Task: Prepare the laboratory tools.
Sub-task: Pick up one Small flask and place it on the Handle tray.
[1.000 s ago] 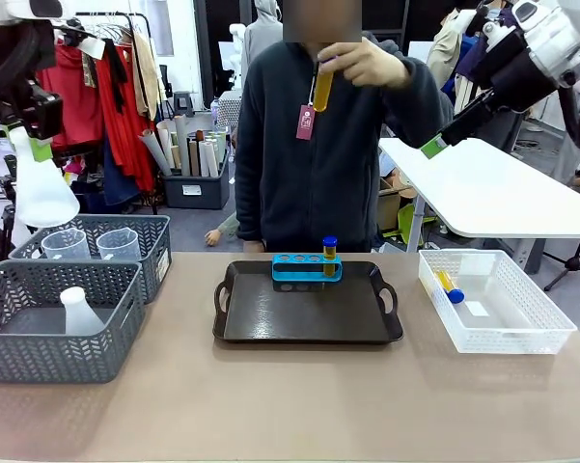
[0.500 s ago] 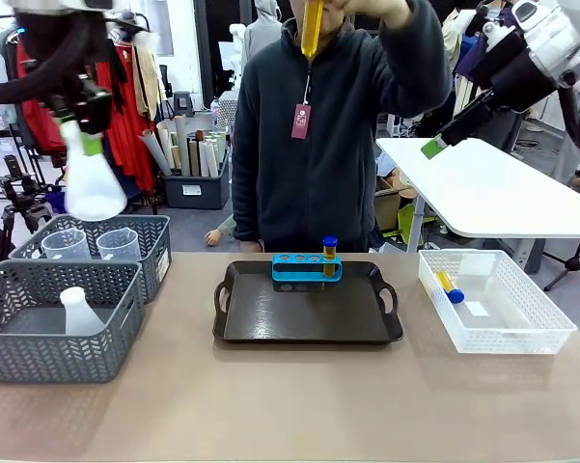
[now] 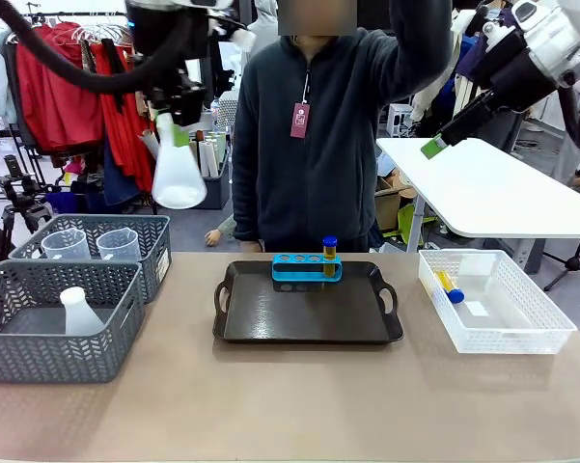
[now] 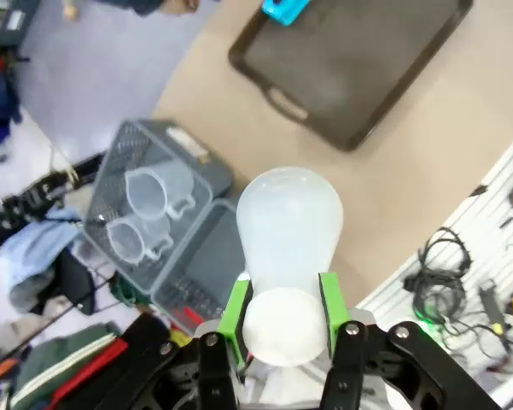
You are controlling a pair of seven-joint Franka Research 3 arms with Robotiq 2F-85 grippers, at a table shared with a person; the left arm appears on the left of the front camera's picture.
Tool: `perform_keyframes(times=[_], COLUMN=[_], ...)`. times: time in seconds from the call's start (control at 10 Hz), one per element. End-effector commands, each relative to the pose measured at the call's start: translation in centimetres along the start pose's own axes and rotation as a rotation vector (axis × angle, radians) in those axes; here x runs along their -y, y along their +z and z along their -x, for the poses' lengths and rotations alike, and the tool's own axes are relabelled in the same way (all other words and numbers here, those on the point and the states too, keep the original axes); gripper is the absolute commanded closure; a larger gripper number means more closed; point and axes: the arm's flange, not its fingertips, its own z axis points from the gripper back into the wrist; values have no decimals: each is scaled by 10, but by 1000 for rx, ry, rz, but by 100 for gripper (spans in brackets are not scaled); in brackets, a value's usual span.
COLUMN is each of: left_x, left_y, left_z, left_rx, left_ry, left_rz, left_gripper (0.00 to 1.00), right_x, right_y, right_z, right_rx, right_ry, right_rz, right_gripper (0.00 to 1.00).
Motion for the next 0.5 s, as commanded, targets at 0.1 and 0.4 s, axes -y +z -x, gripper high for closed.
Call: perform_keyframes(times=[0.1, 0.4], left_x=[12, 16], left_y=[-5, -12], left_z=[-40, -55], left_rx=[46, 57], left_ry=[-123, -188], left_rz=[23, 31], left_gripper=[100, 100], right_x=[0, 0], right_y=[1, 1], right_z=[0, 0], right_rx=[6, 6], right_ry=[0, 0], right_rz=[-5, -5], right_gripper=[0, 0])
